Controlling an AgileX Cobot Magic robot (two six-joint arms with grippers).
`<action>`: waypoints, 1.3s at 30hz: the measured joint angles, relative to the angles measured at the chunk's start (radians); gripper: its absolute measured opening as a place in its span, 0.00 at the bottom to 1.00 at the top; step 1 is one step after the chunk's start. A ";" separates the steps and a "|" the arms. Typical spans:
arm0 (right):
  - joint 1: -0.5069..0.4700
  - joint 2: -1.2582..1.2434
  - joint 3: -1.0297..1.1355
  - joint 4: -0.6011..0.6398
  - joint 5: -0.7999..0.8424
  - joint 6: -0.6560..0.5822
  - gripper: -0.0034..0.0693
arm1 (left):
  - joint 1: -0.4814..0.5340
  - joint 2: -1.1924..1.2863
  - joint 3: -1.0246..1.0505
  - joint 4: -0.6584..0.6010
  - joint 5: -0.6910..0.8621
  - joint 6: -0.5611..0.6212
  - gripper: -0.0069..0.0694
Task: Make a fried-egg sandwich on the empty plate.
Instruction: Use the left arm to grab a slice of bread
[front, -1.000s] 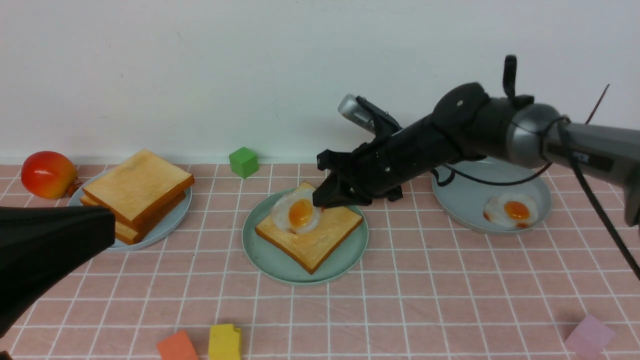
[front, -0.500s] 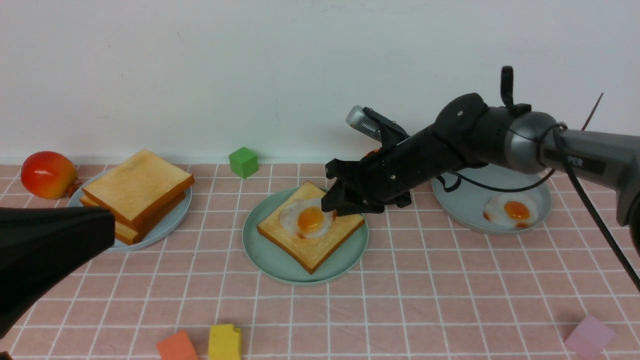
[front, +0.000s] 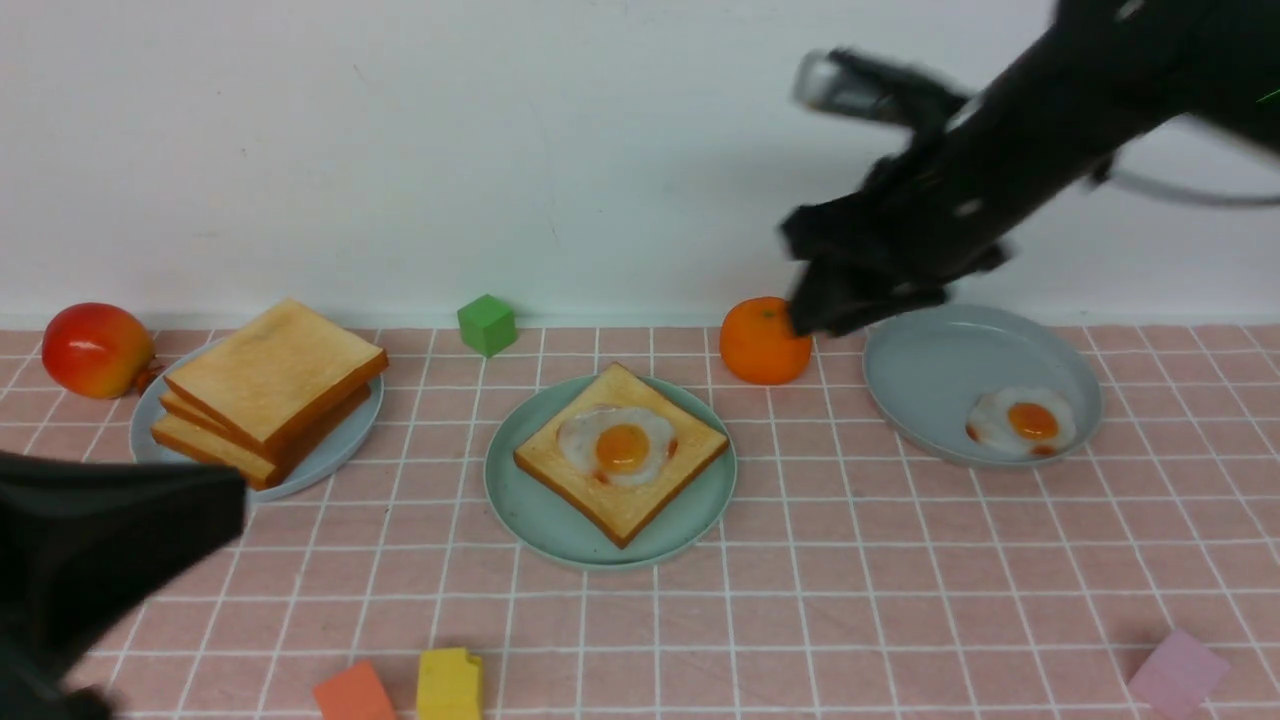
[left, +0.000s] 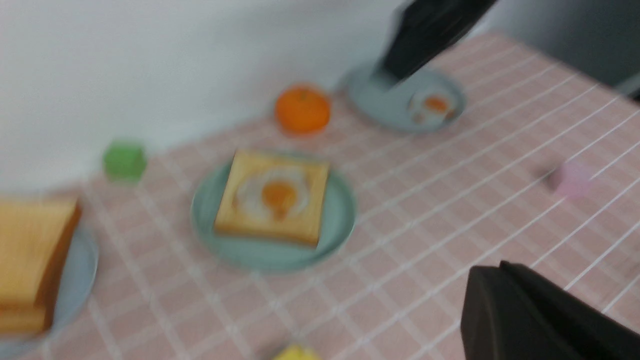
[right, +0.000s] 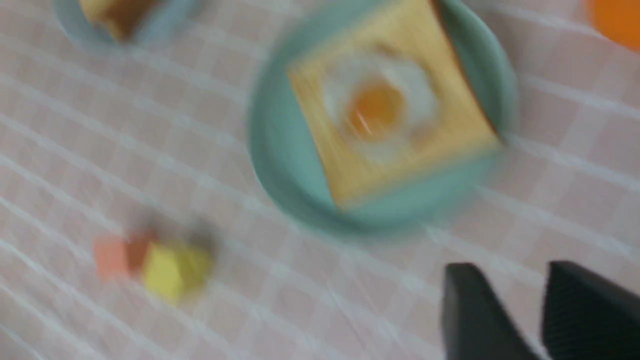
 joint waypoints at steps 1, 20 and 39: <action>0.011 -0.080 0.029 -0.074 0.042 0.027 0.23 | 0.000 0.058 -0.006 0.060 0.046 -0.077 0.09; 0.155 -1.070 0.674 -0.262 -0.038 0.101 0.05 | 0.508 0.754 -0.416 -0.222 0.212 0.295 0.07; 0.155 -1.266 0.719 -0.262 -0.021 0.084 0.05 | 0.685 1.199 -0.571 -0.145 -0.051 0.581 0.53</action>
